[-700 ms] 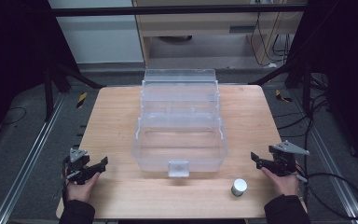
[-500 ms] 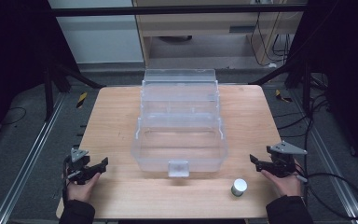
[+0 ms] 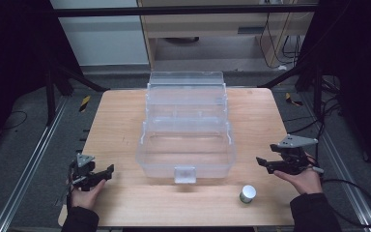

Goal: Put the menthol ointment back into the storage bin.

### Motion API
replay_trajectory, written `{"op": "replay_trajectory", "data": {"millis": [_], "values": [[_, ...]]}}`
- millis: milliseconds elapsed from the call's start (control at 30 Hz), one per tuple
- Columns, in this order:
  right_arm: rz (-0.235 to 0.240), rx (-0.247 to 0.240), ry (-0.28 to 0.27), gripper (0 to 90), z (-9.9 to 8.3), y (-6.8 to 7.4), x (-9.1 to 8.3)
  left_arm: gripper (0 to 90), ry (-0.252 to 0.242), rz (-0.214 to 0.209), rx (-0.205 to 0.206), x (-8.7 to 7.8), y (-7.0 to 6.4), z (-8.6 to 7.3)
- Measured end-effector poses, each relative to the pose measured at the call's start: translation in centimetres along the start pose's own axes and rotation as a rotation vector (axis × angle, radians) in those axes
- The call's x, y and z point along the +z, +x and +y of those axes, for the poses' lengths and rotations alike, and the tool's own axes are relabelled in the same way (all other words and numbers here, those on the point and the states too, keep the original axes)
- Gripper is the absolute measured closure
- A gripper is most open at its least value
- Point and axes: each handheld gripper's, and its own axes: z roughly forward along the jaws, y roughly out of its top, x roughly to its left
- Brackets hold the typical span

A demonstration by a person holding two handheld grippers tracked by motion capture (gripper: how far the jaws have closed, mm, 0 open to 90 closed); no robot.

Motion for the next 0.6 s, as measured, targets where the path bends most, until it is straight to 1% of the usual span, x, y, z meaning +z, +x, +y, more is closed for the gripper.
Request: {"op": "replay_trajectory", "data": {"millis": [33,67,167,200,233,267,300,333,367,400,600], "values": [[0.012,0.001,0.006,25.0,0.2,0.0,-0.1,23.8,0.000,0.000,0.001,0.0,0.0,0.0],[0.012,0.001,0.006,25.0,0.2,0.0,-0.1,23.7,0.000,0.000,0.001,0.0,0.0,0.0],[0.039,-0.047,0.031,24.7,1.0,0.4,-0.3,23.7,0.000,0.000,0.003,0.0,0.1,0.0],[0.039,-0.047,0.031,24.7,1.0,0.4,-0.3,23.7,0.000,0.000,0.003,0.0,0.1,0.0],[0.057,-0.070,0.050,24.6,1.4,0.7,-0.4,23.6,0.003,0.000,0.004,0.0,0.1,0.0],[0.064,-0.082,0.055,24.6,1.5,0.7,-0.5,23.7,0.003,0.000,0.004,0.0,0.1,0.0],[0.075,-0.088,0.062,24.7,1.7,0.8,-0.6,23.6,0.003,-0.001,0.005,0.0,0.1,0.0],[0.075,-0.088,0.062,24.7,1.7,0.8,-0.6,23.6,0.003,-0.001,0.005,0.0,0.1,0.0],[0.097,-0.110,0.073,25.0,2.1,1.1,-0.7,23.6,0.004,-0.002,0.006,0.0,0.1,0.0],[0.114,-0.118,0.079,25.0,2.3,1.2,-0.8,23.6,0.004,-0.002,0.006,0.0,0.1,0.0],[0.170,-0.208,0.144,25.1,3.3,2.3,-0.9,23.5,0.010,-0.005,0.016,0.1,-0.1,0.0]]}}
